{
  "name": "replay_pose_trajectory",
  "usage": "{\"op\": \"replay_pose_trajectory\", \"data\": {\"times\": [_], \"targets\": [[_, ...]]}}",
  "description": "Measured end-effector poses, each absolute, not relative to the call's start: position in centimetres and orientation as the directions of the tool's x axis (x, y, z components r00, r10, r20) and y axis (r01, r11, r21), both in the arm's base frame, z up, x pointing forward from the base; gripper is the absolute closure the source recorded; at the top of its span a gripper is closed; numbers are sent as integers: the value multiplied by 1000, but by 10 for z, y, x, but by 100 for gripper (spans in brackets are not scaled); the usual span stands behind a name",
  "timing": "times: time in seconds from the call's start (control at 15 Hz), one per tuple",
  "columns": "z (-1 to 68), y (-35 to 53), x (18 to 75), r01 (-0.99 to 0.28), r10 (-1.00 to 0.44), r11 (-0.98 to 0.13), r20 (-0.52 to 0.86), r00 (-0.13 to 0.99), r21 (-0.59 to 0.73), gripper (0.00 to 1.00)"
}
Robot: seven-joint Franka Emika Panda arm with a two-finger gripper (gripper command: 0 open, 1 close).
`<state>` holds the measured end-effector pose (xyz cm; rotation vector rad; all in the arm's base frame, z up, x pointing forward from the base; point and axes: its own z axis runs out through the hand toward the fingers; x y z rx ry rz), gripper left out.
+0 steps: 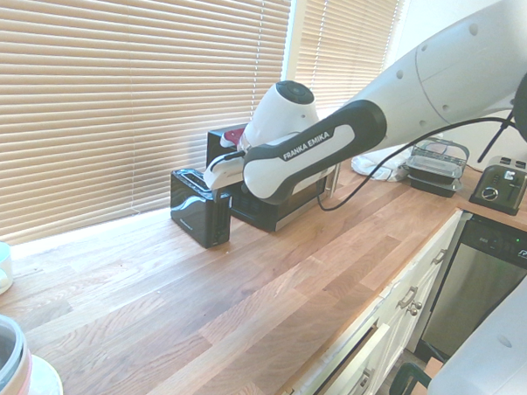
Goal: Press the toaster
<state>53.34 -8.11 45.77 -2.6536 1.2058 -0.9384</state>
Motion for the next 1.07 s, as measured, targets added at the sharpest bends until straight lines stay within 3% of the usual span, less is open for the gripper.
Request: {"op": "replay_pose_trajectory", "data": {"times": [0.27,0.33,1.07], "targets": [[457,-80,538,-652,-706,-691,484,518,-310,0],[458,-81,538,-651,-705,-693,482,520,-310,100],[461,-88,538,-643,-699,-702,473,537,-307,100]]}}
